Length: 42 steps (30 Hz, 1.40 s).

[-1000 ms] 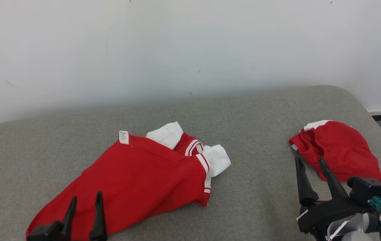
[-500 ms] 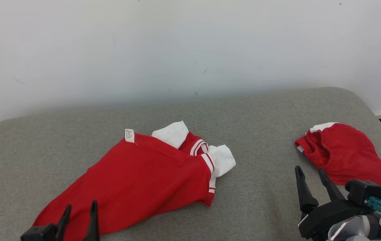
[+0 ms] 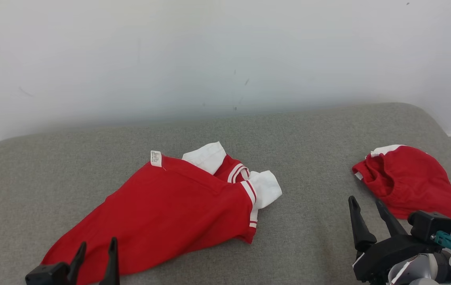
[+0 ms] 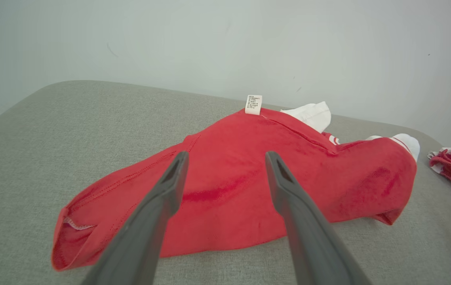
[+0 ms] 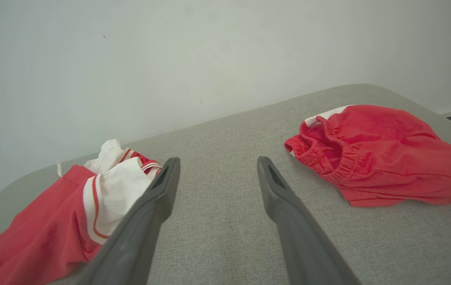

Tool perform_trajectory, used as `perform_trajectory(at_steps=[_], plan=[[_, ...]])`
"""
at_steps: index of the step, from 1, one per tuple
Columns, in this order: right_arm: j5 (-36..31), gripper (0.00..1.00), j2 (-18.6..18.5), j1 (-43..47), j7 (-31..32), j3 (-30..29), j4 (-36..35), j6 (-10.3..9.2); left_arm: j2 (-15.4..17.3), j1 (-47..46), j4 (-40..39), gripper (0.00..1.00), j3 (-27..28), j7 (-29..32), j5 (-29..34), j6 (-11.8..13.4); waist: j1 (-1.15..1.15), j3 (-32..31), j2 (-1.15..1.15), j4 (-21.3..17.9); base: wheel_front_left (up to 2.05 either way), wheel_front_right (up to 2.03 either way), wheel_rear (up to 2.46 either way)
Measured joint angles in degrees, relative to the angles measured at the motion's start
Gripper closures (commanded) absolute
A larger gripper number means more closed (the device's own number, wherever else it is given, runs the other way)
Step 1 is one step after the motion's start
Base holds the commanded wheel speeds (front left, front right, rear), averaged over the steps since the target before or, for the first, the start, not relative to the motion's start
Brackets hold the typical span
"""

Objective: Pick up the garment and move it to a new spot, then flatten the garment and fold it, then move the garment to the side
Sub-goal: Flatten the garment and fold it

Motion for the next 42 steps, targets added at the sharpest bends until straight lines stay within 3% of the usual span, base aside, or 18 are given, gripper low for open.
perform_trajectory(at_steps=[21,26,31,36,42], plan=[[0.0,0.0,0.1,0.4,2.2,0.8,-1.6,-0.13,-0.2,2.0,-4.8,0.0,0.6,5.4,0.2,0.7,0.0,1.4,0.0,2.1,0.0,0.0,0.0],[0.0,0.0,0.1,-0.1,5.6,2.6,-1.4,0.05,-0.2,1.9,-4.7,0.0,-0.6,9.1,0.1,0.7,0.0,2.5,0.0,1.8,0.0,0.0,0.0],[0.3,0.0,-1.2,-2.4,12.2,6.3,-1.4,2.53,0.6,-3.1,-4.7,0.0,-1.1,13.8,0.5,0.6,0.0,4.4,0.01,1.6,0.0,0.0,0.0],[-0.2,0.0,-3.9,-10.9,19.5,9.8,-1.2,4.97,1.7,-14.9,-2.6,0.0,-1.8,19.5,1.5,0.3,0.0,7.5,0.0,1.5,0.0,0.0,0.0],[-1.2,0.0,-6.2,-20.5,28.0,13.8,0.7,8.54,0.6,-28.6,3.1,0.0,-3.3,26.6,1.4,-0.9,0.01,12.0,0.0,1.4,0.0,0.0,0.0]])
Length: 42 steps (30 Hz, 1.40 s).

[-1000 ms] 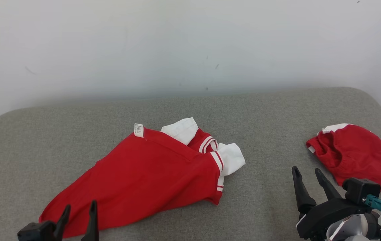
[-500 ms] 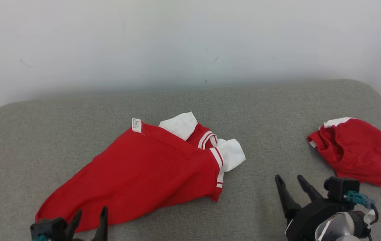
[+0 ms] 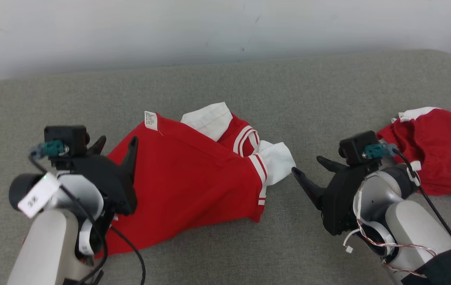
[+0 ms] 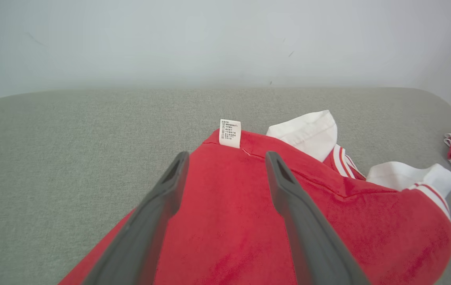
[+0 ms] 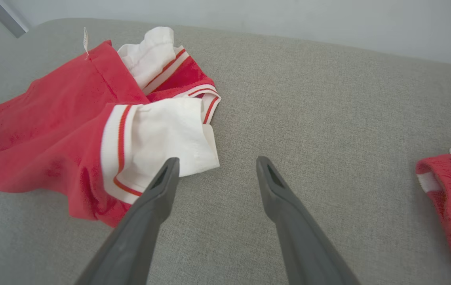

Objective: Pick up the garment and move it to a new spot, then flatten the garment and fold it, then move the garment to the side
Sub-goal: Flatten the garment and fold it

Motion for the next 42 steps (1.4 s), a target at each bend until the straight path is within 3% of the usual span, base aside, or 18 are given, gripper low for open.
perform_trajectory(at_steps=[6,12,20,32,34,37,42], plan=[[-1.2,0.0,-0.6,-7.4,7.5,5.1,1.7,2.83,0.3,-9.6,6.1,0.0,-0.8,7.0,0.0,-1.0,0.01,4.9,0.01,-0.3,0.0,0.0,0.0],[-1.3,0.0,-0.5,-13.7,11.9,7.6,3.9,3.59,0.9,-17.6,12.3,0.0,-1.5,12.0,0.8,-2.0,0.01,9.5,0.01,-1.1,0.0,0.0,0.0],[-0.2,0.0,2.0,-16.3,13.8,10.6,5.5,4.09,2.1,-22.9,18.6,0.0,-2.8,16.3,3.2,-3.3,0.01,14.1,0.01,-2.7,0.0,0.0,0.0],[1.3,0.0,2.9,-18.5,13.6,12.7,6.4,4.52,3.1,-27.9,24.3,0.0,-3.0,17.3,4.0,-3.5,-0.01,16.1,0.01,-4.6,0.0,0.0,0.0],[1.7,0.35,3.0,-18.6,13.2,13.0,6.3,4.52,3.2,-28.7,24.8,0.0,-3.0,17.4,4.1,-4.0,-0.01,16.4,0.01,-4.9,0.0,0.0,0.0],[1.9,0.36,3.1,-19.4,13.1,13.5,6.6,4.52,3.2,-29.8,25.7,0.02,-3.1,17.4,4.1,-4.4,-0.01,16.8,0.01,-5.2,0.0,0.0,0.0],[2.9,0.35,3.0,-19.7,12.8,14.0,7.0,4.52,3.3,-30.9,27.8,0.29,-3.1,17.6,4.3,-4.4,-0.01,17.5,0.01,-5.7,0.0,0.0,0.0]])
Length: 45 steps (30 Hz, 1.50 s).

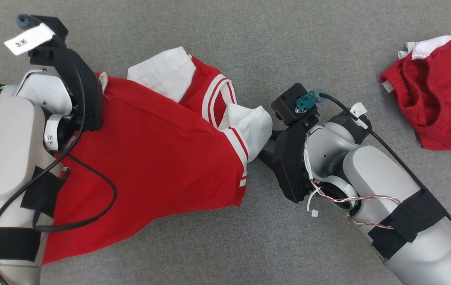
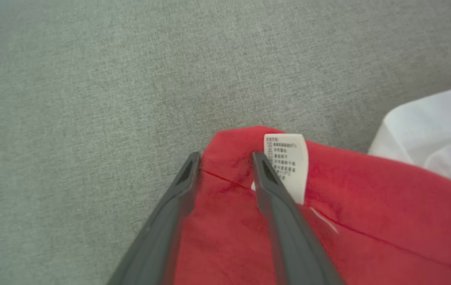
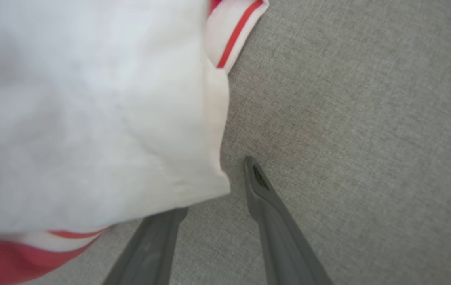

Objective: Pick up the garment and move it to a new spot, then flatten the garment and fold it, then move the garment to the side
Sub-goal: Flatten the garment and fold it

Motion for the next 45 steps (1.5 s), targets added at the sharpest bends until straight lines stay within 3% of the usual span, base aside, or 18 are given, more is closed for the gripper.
perform_trajectory(at_steps=[1,2,3,5,6,7,18,30,35,36,37,38,45], plan=[[0.3,0.37,0.0,0.0,-0.2,0.1,0.0,0.0,0.1,0.0,0.5,0.38,0.0,0.2,0.3,0.0,0.0,0.1,0.0,-0.1,0.0,0.0,0.0],[0.4,0.51,-0.1,0.0,-0.2,0.1,0.0,0.0,0.1,0.0,0.7,0.56,0.0,0.2,0.5,0.0,0.0,0.2,0.0,-0.1,0.0,0.0,0.0],[0.4,0.52,-0.2,-0.1,-0.4,0.1,0.0,0.0,0.1,-0.2,1.1,0.61,0.0,0.2,0.9,0.1,0.0,0.4,0.0,-0.1,0.0,0.0,0.0],[0.7,0.71,-0.5,-0.1,-0.7,0.1,-0.1,0.0,-0.1,-0.6,1.4,0.98,-0.3,0.4,1.3,0.1,0.0,0.6,0.0,0.0,0.0,0.0,0.0],[0.9,0.81,-0.8,-0.1,-1.0,0.1,-0.1,0.0,-0.4,-1.0,1.6,1.0,-0.6,0.5,1.4,0.1,0.0,0.6,0.0,0.1,0.0,0.0,0.0],[1.0,1.0,-1.1,-0.1,-1.1,0.3,-0.1,0.0,-0.6,-1.2,1.9,1.0,-0.8,0.5,1.4,0.1,0.0,0.7,-0.01,0.3,0.0,0.0,0.0],[2.8,1.0,-3.0,-0.2,-5.8,0.6,0.3,0.08,-3.3,-1.3,4.7,1.0,-0.5,-3.7,1.1,1.5,0.0,-1.5,-0.01,2.0,0.0,0.0,0.0],[2.1,1.0,-4.0,-2.2,-16.0,-5.3,0.9,-0.31,-5.3,-4.6,7.5,1.0,1.6,-15.4,-0.4,2.5,-0.01,-7.6,-0.01,2.0,0.0,0.0,0.0],[2.1,1.0,-5.4,0.8,-15.4,-4.1,1.2,-0.52,-5.4,-4.1,9.7,1.0,0.8,-16.6,-0.3,2.5,-0.01,-10.4,-0.01,1.8,0.0,0.0,0.0],[2.1,0.69,-5.8,2.8,-14.5,-2.9,0.8,-0.49,-5.4,-3.7,9.6,1.0,0.7,-16.6,-0.3,2.5,-0.01,-10.9,-0.01,1.8,0.0,0.0,0.0],[2.1,0.05,-5.9,4.9,-14.1,-2.1,0.2,-0.49,-5.6,-3.2,9.6,1.0,0.5,-16.6,-0.3,2.5,-0.01,-11.3,-0.01,1.8,0.0,0.0,0.0],[2.3,0.0,-5.9,6.8,-13.6,-1.5,-0.2,-0.49,-5.7,-2.7,9.6,1.0,0.3,-16.6,-0.3,2.5,-0.01,-11.6,-0.01,1.8,0.0,0.0,0.0],[2.9,0.0,-5.8,8.8,-13.1,-0.7,-2.6,-0.45,-5.8,-0.6,9.1,1.0,-0.2,-16.6,-0.3,2.5,-0.01,-10.7,-0.01,2.2,0.0,0.0,0.0]])
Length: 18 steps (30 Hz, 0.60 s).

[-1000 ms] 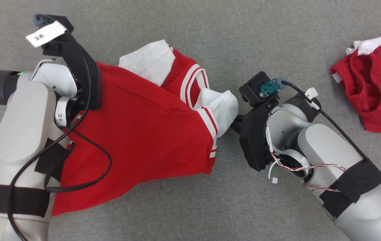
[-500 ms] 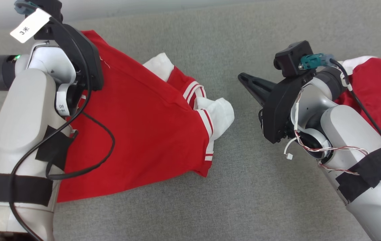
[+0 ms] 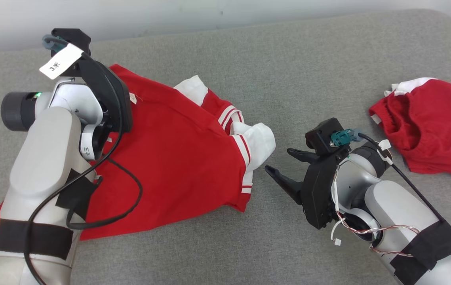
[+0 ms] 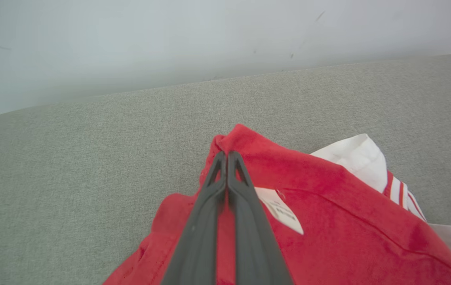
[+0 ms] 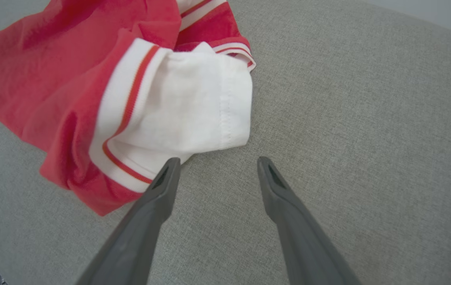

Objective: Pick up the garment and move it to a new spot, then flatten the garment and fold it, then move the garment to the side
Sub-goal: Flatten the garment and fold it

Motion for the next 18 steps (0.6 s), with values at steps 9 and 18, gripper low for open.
perform_trajectory(at_steps=[9,18], plan=[[-2.3,0.0,-0.4,-4.3,-0.1,0.2,0.9,-0.07,-1.3,-0.5,-0.9,1.0,-1.2,-0.3,0.0,-0.1,0.01,3.4,0.0,1.6,0.0,0.0,0.0],[-1.9,0.0,0.3,-5.4,-0.1,0.8,3.1,-0.04,-1.7,-1.9,-1.0,1.0,-1.4,-0.7,0.0,-0.5,0.01,6.4,0.0,3.9,0.0,0.0,0.0]])
